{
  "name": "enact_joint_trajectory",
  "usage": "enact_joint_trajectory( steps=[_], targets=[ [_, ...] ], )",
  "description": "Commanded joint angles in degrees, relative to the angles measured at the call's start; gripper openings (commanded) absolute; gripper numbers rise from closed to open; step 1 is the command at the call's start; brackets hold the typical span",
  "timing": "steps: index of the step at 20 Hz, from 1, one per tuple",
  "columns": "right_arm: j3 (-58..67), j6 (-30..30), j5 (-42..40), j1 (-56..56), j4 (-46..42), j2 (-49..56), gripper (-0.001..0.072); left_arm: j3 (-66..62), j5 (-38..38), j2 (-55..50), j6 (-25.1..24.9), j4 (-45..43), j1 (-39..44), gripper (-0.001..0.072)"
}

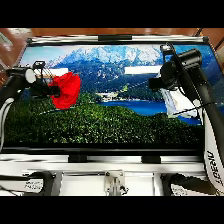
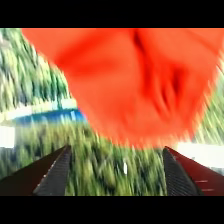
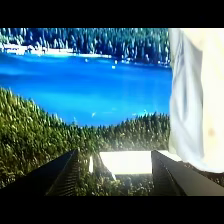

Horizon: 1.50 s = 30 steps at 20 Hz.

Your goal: Fold the shirts.

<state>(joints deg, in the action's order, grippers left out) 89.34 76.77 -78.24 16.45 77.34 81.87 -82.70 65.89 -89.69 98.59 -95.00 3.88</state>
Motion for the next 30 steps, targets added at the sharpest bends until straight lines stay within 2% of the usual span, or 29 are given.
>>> enact_joint_trajectory(
  steps=[1, 3, 4, 5, 6, 7, 11, 13, 16, 18, 20, 22, 23, 25, 26, 27, 28, 29, 30],
  targets=[
    [-1.03, 0.74, -1.29, 0.04, 0.63, 0.24, 0.0565, -7.39, -2.49, -11.32, 1.16, -0.55, -0.50, 0.0687],
    [-1.62, 0.79, -0.70, 0.04, 1.64, 0.24, 0.0565, -8.81, -3.87, -14.08, 1.18, -0.31, -0.13, 0.0674],
    [-1.62, 0.87, -0.42, 0.04, 2.40, 0.31, 0.0565, -9.09, -4.22, -14.75, 1.14, 0.26, -0.09, 0.0643],
    [-1.62, 0.85, -0.15, 0.04, 3.32, 0.31, 0.0565, -9.42, -4.09, -15.06, 0.87, 1.01, -0.09, 0.0443],
    [-1.62, 0.83, 0.31, 0.04, 4.09, 0.28, 0.0565, -10.01, -3.58, -15.06, -0.33, 2.16, -0.09, 0.0135],
    [-1.60, 0.85, 1.07, 0.04, 5.20, 0.28, 0.0564, -11.41, -2.40, -14.91, -0.96, 3.89, -0.02, 0.0030],
    [-0.83, 0.92, 3.56, 0.11, 8.90, -1.64, 0.0564, -20.85, 1.51, -8.63, -6.16, 5.86, 4.26, 0.0028],
    [1.51, 0.87, 3.52, 0.09, 4.92, -5.09, 0.0564, -23.98, 1.07, -0.63, -8.15, 2.99, 10.40, 0.0028],
    [6.54, 0.17, 3.65, 0.09, -3.30, -13.38, 0.0564, -24.87, 0.09, 13.40, -7.89, -1.64, 21.44, 0.0028],
    [8.92, -0.96, 4.74, 0.09, -7.32, -20.09, 0.0564, -24.85, 3.65, 19.98, -4.63, -1.64, 26.77, 0.0029],
    [9.33, -2.23, 5.22, 0.09, -8.26, -26.86, 0.0564, -24.57, 10.88, 23.12, -0.94, -1.57, 30.47, 0.0029],
    [9.33, -2.80, 2.14, 0.09, -6.67, -31.12, 0.0564, -21.18, 19.23, 23.58, 2.10, -0.07, 34.05, 0.0030],
    [9.33, -2.14, -0.96, 0.09, -4.72, -32.44, 0.0564, -16.72, 20.83, 23.61, 3.76, 2.05, 36.15, 0.0030],
    [9.16, 1.14, -8.35, 0.11, -0.28, -32.74, 0.0564, -4.96, 16.06, 23.45, 5.31, 3.76, 41.20, 0.0030],
    [8.02, 2.05, -10.49, 0.11, 1.84, -32.63, 0.0564, 2.08, 10.05, 23.21, 8.13, 3.78, 43.56, 0.0030],
    [5.84, 2.23, -11.06, 0.11, 3.50, -32.63, 0.0564, 7.93, 4.37, 22.75, 11.82, 4.07, 45.20, 0.0034],
    [2.78, 2.21, -10.86, 0.11, 5.27, -32.63, 0.0564, 11.65, 0.74, 22.18, 15.65, 4.94, 45.86, 0.0151],
    [-0.68, 2.16, -9.97, 0.09, 6.56, -32.63, 0.0564, 13.57, -0.85, 21.59, 18.84, 6.47, 45.88, 0.0460],
    [-4.85, 2.16, -8.63, 0.11, 7.50, -32.61, 0.0564, 13.94, -0.72, 21.20, 19.71, 7.76, 45.24, 0.0711]
  ],
)
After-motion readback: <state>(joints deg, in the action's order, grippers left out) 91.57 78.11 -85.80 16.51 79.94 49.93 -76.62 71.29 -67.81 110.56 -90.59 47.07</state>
